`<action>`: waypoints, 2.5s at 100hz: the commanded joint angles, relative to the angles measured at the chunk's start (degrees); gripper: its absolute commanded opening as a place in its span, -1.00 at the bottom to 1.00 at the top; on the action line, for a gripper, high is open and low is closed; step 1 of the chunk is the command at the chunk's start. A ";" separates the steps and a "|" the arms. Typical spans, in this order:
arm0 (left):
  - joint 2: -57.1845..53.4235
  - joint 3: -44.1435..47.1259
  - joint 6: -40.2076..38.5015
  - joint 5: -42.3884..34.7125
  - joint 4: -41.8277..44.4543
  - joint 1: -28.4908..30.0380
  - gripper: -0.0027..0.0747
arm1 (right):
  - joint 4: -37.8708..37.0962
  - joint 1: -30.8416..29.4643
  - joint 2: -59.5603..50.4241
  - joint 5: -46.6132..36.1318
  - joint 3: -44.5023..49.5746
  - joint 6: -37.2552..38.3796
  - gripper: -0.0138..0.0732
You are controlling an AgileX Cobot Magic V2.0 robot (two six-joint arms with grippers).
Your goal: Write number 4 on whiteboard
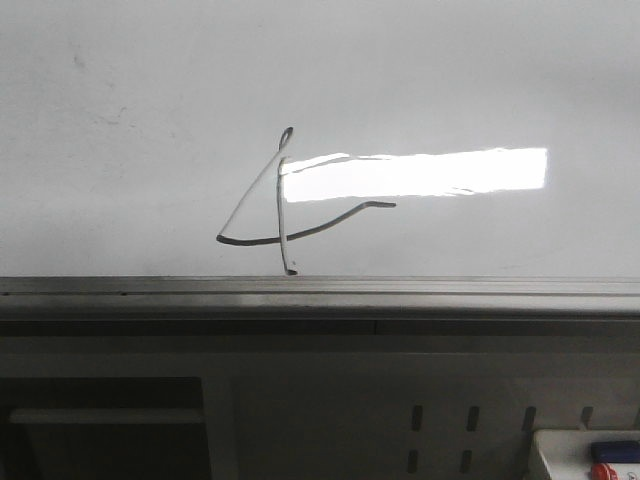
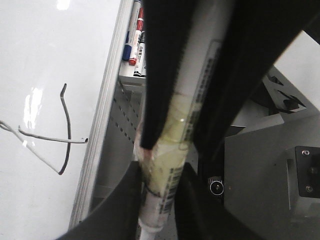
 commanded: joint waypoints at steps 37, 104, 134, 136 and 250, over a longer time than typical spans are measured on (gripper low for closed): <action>-0.72 1.67 -12.10 -15.57 -3.38 0.58 -0.98 | 1.55 -4.89 -8.79 -11.70 -1.94 -0.28 0.21; 0.83 30.45 -26.06 -74.58 -11.14 0.58 -0.98 | 2.62 -23.64 -26.75 -10.55 11.24 7.71 -0.83; 7.69 30.34 -26.15 -79.71 -16.15 0.45 -0.98 | 3.07 -23.64 -26.07 -12.01 11.24 7.71 -0.83; 8.14 30.34 -26.15 -79.71 -16.15 0.45 -0.98 | 3.20 -23.64 -26.07 -11.88 11.24 7.71 -0.83; 11.93 30.34 -26.15 -81.86 -23.67 0.45 0.44 | 6.96 -23.64 -26.07 -11.16 11.24 7.75 -0.83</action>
